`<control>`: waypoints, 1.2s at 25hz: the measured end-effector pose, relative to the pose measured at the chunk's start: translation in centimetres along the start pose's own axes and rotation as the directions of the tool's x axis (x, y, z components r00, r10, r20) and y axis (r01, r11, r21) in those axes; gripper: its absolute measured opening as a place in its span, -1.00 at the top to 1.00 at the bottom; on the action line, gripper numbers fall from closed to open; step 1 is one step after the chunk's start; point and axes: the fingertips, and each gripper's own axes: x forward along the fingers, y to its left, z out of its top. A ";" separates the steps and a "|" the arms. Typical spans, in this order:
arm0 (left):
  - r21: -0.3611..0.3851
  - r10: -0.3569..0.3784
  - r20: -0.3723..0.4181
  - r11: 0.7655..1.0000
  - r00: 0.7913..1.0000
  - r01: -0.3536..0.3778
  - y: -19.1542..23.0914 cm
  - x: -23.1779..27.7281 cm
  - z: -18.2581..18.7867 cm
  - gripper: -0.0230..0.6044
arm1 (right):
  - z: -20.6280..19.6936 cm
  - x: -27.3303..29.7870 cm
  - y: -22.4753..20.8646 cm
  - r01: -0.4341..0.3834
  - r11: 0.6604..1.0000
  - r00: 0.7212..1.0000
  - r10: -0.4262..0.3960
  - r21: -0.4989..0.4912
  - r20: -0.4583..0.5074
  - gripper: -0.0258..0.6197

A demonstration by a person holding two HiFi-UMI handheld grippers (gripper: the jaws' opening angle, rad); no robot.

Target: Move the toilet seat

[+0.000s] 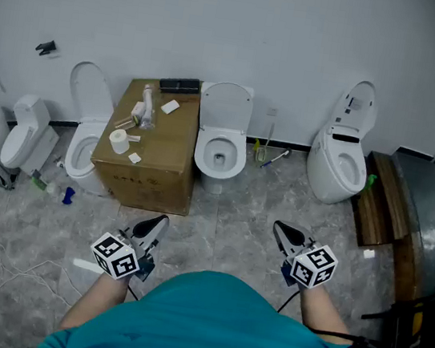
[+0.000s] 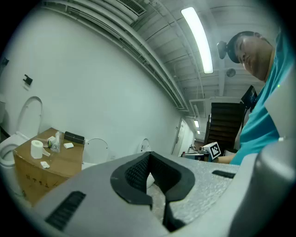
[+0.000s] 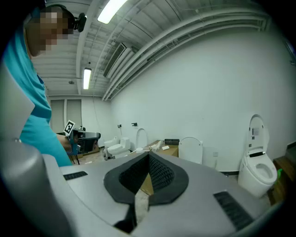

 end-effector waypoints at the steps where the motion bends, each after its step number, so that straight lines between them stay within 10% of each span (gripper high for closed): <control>1: 0.002 0.000 -0.001 1.000 1.000 0.000 -0.1 0.2 0.0 0.93 | 0.0 -0.1 -0.2 0.001 1.000 1.000 -0.001 0.002 0.001 0.93; 30: -0.021 -0.015 -0.003 1.000 1.000 0.015 -10.5 13.5 -4.0 0.93 | -0.7 -8.8 -11.9 -0.050 0.998 0.999 0.050 0.023 -0.012 0.92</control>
